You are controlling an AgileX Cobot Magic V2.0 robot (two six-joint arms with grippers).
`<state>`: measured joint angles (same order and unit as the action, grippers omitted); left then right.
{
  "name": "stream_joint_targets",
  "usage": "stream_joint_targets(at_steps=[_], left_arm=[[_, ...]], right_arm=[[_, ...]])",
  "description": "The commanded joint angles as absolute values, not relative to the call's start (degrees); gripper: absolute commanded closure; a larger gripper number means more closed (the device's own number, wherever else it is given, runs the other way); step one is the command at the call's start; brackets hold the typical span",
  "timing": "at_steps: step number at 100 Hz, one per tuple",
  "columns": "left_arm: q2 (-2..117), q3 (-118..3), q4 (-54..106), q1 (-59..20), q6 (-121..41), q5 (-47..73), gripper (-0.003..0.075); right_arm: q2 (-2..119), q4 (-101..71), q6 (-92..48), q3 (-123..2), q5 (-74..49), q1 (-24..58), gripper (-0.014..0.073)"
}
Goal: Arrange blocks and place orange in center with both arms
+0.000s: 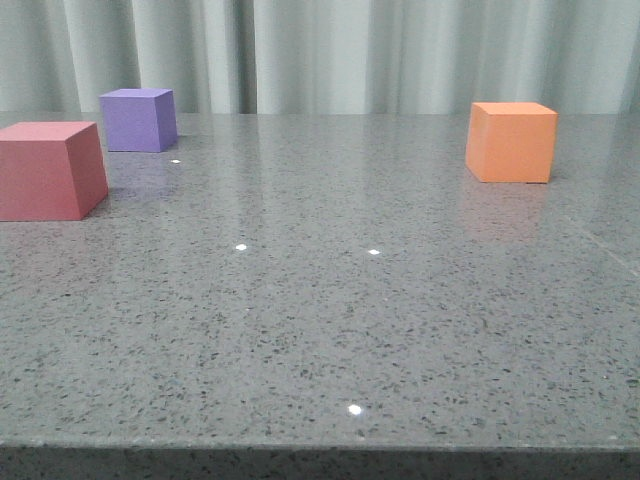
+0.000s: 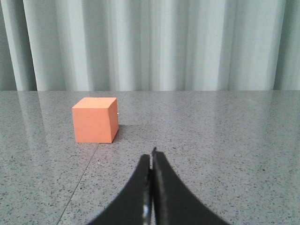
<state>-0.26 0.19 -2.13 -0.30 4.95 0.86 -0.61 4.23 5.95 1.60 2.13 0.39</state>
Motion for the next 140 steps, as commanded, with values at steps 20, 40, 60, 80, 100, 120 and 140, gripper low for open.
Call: stream_joint_targets(at_steps=[20,40,60,80,100,120,140], left_arm=[[-2.4,2.6,-1.8,-0.1,5.1,-3.7,0.0741],[-2.4,2.6,-1.8,-0.1,5.1,-3.7,0.0741],[-2.4,2.6,-1.8,-0.1,5.1,-3.7,0.0741],[-2.4,2.6,-1.8,-0.1,5.1,-3.7,0.0741],[-2.4,2.6,-1.8,-0.1,5.1,-3.7,0.0741],[-2.4,2.6,-1.8,-0.1,5.1,-3.7,0.0741],[-2.4,2.6,-1.8,-0.1,5.1,-3.7,0.0741]], right_arm=[[-1.5,4.7,5.8,0.4,7.2,0.2,0.0663],[-1.4,4.2,5.8,-4.9,3.2,0.2,0.0663],[2.2,2.3,5.8,-16.2,-11.4,0.2,0.0663],[15.1,2.3,5.8,-31.2,-27.5,0.2,0.0663],[30.3,1.7,5.8,-43.2,-39.3,0.2,0.0663],[38.1,-0.5,5.8,-45.9,-39.5,0.2,0.0662],[42.2,-0.5,5.8,-45.8,-43.6,0.2,0.0591]])
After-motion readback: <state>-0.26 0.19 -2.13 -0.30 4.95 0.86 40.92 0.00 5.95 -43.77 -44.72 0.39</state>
